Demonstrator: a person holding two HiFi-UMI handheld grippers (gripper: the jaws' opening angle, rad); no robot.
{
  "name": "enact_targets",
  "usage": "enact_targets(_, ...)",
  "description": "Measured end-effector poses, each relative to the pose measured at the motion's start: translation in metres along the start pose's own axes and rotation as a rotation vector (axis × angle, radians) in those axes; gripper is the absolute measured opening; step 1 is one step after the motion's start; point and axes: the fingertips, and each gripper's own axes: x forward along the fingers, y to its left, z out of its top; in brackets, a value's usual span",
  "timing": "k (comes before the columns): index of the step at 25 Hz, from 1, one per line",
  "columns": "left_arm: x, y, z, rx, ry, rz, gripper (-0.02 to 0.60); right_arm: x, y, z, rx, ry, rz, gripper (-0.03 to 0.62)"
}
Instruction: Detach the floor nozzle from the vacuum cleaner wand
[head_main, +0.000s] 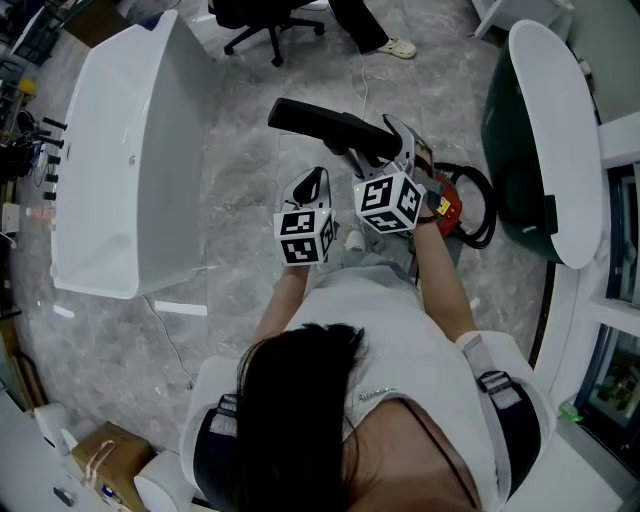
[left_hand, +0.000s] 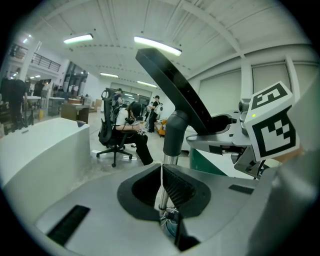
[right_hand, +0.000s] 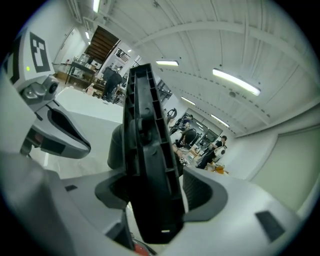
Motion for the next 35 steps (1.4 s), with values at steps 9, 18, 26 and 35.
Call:
enact_targets(9, 0.005, 0.001, -0.001, -0.011, 0.011, -0.006, 0.009, 0.005, 0.005, 0.000, -0.081, 0.011, 0.035, 0.247)
enact_targets(18, 0.012, -0.003, 0.002, -0.016, 0.007, -0.047, 0.009, 0.008, 0.002, 0.001, -0.112, 0.022, 0.032, 0.232)
enact_targets(26, 0.020, 0.001, 0.000, -0.036, 0.021, -0.058, 0.012, 0.011, 0.001, 0.004, -0.114, 0.016, 0.026, 0.230)
enact_targets(35, 0.034, -0.005, -0.001, -0.075, 0.019, -0.097, 0.056, 0.010, -0.008, 0.001, -0.105, 0.003, 0.004, 0.229)
